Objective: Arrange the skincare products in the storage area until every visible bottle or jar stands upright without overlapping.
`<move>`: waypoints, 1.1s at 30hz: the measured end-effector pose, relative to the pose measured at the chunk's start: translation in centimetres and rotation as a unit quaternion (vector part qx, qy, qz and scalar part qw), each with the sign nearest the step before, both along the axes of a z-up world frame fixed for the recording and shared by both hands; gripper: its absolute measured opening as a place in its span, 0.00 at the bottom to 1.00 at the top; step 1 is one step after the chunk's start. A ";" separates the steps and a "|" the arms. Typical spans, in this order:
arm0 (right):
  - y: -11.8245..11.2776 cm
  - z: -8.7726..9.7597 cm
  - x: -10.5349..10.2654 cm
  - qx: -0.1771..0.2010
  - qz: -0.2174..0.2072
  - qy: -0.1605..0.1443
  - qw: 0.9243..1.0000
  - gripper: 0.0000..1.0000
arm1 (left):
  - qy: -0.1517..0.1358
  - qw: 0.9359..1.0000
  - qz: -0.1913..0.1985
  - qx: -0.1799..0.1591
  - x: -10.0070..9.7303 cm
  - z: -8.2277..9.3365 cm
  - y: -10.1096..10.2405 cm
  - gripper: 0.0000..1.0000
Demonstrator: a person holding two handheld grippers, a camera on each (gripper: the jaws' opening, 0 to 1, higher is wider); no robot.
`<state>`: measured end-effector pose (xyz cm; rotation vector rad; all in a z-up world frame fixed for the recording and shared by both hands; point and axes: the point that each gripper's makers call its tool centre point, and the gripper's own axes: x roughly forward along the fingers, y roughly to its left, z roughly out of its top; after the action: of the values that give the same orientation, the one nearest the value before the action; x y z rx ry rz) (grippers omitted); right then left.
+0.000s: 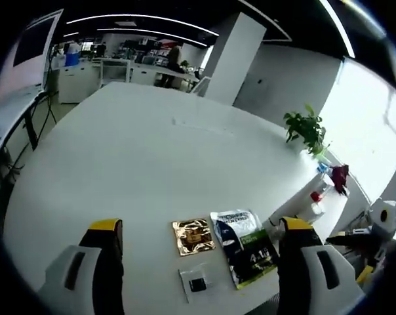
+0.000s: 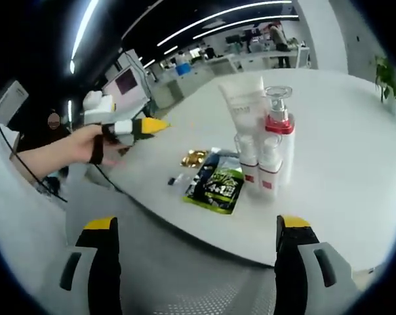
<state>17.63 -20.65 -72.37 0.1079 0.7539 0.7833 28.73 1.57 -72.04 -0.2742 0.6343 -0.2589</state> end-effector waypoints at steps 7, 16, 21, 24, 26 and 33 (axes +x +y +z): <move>0.2 0.3 -0.2 0.012 -0.001 0.000 1.000 0.99 | -0.030 0.995 -0.076 0.048 -4.2 0.8 -0.1 0.99; 0.4 -0.2 -0.4 -0.009 0.015 -0.008 1.000 0.99 | -0.047 0.995 -0.075 0.050 -8.3 1.5 1.3 0.99; 0.6 -0.3 -0.7 -0.014 0.016 -0.008 1.000 0.99 | -0.075 0.994 -0.055 0.051 -8.1 3.1 2.2 0.99; 0.6 -0.4 -0.8 -0.018 0.022 -0.006 1.000 0.99 | -0.078 0.993 -0.055 0.069 -8.4 2.7 3.0 0.97; 0.6 -0.4 -0.8 -0.021 0.023 -0.006 1.000 0.99 | -0.082 0.993 -0.056 0.060 -8.8 2.6 3.3 0.95; 0.5 -0.6 -0.7 -0.033 0.023 -0.013 0.999 0.99 | -0.099 0.993 -0.055 0.040 -8.6 3.2 2.8 0.92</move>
<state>16.94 -20.11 -72.98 0.0215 0.7597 0.8024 20.13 4.34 -68.88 -0.1338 0.4630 -0.3607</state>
